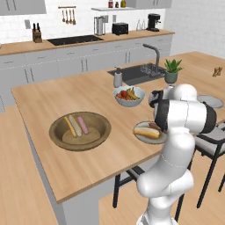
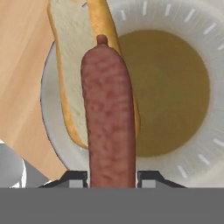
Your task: Place one bun and one sausage from the bowl on each plate.
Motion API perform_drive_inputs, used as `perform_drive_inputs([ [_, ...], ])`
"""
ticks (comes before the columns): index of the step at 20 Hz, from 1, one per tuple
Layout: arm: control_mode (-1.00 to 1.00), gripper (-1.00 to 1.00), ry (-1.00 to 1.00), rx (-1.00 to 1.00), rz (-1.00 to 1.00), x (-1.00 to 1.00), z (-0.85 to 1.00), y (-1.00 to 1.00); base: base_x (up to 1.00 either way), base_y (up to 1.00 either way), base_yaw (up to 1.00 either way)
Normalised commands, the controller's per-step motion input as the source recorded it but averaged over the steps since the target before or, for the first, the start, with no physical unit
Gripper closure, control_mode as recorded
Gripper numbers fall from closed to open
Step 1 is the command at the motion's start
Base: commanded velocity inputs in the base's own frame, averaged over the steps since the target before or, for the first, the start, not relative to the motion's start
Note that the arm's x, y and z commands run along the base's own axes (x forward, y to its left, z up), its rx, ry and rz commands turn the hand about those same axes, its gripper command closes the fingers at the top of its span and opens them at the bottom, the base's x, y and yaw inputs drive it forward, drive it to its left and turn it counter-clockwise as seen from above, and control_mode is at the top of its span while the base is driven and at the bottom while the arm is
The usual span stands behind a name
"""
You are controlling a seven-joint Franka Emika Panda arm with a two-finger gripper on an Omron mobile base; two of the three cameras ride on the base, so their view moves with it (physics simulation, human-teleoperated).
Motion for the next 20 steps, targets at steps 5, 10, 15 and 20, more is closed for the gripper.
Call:
perform_drive_inputs([
  [5, -1.00, 1.00, 0.00, 0.01, 0.09, 0.00, -0.15, 0.00, 0.00, 0.00, 0.00],
  [10, -1.00, 1.00, 0.00, 0.00, 0.03, 0.00, -0.07, 0.08, 0.00, 0.00, 0.00],
  [15, -1.00, -1.00, 0.00, 0.00, 0.00, -0.01, -0.01, 0.16, 0.00, 0.00, 0.00],
  [20, -1.00, -1.00, -0.06, 0.00, 0.00, -0.07, 0.03, 0.12, 0.00, 0.00, 0.00],
])
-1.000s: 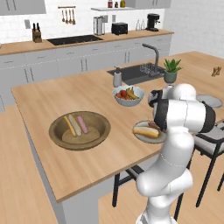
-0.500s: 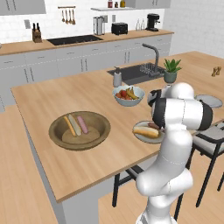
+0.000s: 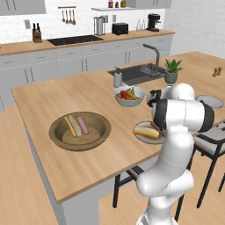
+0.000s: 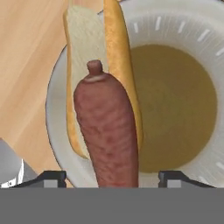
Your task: Place one bun and one sausage from the bowl on each plate.
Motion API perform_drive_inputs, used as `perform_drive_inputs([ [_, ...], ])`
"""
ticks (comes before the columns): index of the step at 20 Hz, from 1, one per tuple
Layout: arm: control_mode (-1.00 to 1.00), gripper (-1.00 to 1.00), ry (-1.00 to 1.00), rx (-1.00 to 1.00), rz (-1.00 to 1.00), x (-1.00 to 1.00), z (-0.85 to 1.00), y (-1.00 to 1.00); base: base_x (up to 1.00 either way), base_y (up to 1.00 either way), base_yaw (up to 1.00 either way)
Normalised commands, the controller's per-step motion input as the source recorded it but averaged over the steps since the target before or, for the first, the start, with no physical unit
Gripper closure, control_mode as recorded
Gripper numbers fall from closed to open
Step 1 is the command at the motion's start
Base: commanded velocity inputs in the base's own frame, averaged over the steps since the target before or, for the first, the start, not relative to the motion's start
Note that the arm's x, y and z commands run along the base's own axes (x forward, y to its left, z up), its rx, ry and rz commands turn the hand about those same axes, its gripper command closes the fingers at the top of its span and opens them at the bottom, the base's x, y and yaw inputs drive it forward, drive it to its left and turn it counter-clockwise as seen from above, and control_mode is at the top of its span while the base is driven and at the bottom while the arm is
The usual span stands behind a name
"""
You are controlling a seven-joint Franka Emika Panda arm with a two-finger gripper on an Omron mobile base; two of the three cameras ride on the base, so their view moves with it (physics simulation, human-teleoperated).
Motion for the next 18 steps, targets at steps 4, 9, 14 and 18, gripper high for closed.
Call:
perform_drive_inputs([
  [4, -1.00, -1.00, -0.16, 0.00, 0.00, -0.24, 0.51, 0.04, 0.00, 0.00, 0.00],
  [9, -1.00, -1.00, -0.27, 0.00, 0.00, -0.31, 0.75, 0.09, 0.00, 0.00, 0.00],
  [14, -1.00, -1.00, -0.09, 0.00, -0.04, -0.48, 0.50, 0.78, 0.00, 0.00, 0.00],
  [18, -1.00, -1.00, 0.00, -0.02, -0.02, -0.23, 0.25, 1.00, 0.00, 0.00, 0.00],
])
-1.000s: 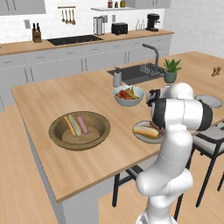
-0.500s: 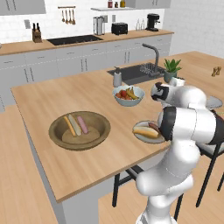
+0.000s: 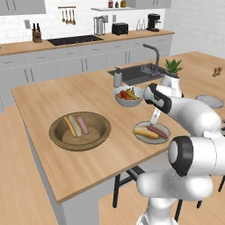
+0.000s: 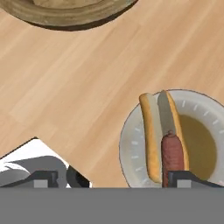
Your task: Place one bun and one sausage from the bowl on each plate.
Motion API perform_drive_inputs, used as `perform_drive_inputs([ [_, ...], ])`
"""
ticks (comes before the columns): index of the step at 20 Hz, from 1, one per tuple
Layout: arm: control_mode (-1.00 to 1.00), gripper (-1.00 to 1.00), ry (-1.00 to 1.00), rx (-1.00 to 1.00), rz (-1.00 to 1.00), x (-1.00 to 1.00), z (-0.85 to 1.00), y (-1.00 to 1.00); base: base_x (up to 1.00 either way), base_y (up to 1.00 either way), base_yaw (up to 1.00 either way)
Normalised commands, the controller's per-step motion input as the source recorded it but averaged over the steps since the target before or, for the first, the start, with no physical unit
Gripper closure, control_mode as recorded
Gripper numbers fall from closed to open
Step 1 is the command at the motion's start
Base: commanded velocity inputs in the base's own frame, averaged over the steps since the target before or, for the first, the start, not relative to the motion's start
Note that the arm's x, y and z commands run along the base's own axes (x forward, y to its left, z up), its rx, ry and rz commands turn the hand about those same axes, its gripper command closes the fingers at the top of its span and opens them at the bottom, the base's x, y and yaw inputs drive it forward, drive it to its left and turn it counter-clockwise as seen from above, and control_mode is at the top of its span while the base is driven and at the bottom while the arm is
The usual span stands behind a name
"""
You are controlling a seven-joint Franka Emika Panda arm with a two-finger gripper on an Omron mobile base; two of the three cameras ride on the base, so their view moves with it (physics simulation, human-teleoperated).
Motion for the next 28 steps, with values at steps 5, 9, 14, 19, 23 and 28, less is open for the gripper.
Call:
perform_drive_inputs([
  [5, -1.00, -1.00, 0.00, -0.02, -0.04, -0.04, 0.04, 1.00, 0.00, 0.00, 0.00],
  [9, -1.00, -1.00, 0.00, 0.00, -0.09, 0.00, 0.00, 1.00, 0.00, 0.00, 0.00],
  [14, -1.00, -1.00, 0.03, 0.00, -0.06, 0.00, 0.08, 1.00, 0.00, 0.00, 0.00],
  [19, -1.00, -1.00, 0.04, 0.00, -0.05, 0.00, 0.05, 1.00, 0.00, 0.00, 0.00],
  [23, -1.00, -1.00, 0.00, 0.01, -0.21, 0.00, 0.00, 0.94, 0.00, 0.00, 0.00],
  [28, -1.00, -1.00, 0.00, 0.00, -0.29, 0.04, 0.00, 0.78, 0.00, 0.00, 0.00],
])
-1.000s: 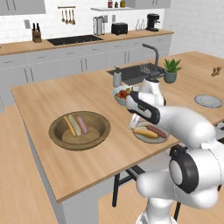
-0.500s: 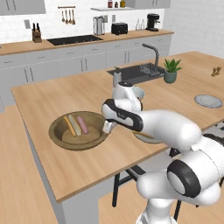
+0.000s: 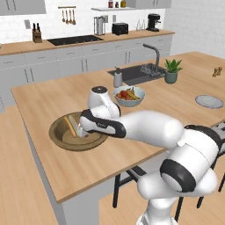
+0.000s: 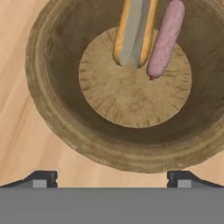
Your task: Place one bun and one sausage from the bowl on each plate.
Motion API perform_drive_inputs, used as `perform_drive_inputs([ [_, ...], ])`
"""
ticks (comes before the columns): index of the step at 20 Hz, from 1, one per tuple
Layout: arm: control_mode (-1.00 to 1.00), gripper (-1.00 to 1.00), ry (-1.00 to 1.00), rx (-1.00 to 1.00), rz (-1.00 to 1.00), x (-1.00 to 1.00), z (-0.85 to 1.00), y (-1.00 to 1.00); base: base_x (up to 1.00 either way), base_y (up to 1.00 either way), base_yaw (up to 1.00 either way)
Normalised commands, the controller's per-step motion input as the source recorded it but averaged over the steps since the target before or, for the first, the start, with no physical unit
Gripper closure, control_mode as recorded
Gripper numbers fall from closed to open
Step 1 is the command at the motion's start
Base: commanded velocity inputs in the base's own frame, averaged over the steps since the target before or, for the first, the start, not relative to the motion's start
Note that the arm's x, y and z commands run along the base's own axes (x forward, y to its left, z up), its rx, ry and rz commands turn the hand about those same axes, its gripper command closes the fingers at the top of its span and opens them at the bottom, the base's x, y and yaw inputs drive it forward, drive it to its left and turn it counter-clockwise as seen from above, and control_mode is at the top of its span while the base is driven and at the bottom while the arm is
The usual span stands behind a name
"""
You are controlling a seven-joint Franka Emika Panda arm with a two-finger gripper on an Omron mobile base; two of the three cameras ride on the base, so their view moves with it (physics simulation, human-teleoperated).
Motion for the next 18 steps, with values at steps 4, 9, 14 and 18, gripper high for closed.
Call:
perform_drive_inputs([
  [4, -1.00, -1.00, 0.00, 0.00, -0.27, 0.22, 0.00, 0.55, 0.00, 0.00, 0.00],
  [9, -1.00, -1.00, -0.01, 0.00, -0.19, 0.33, 0.00, 0.13, 0.00, 0.00, 0.00],
  [14, -1.00, -1.00, -0.04, 0.00, -0.08, 0.25, -0.09, 0.00, 0.00, 0.00, 0.00],
  [18, -1.00, -1.00, 0.00, 0.00, -0.01, 0.30, -0.23, 0.02, 0.00, 0.00, 0.00],
])
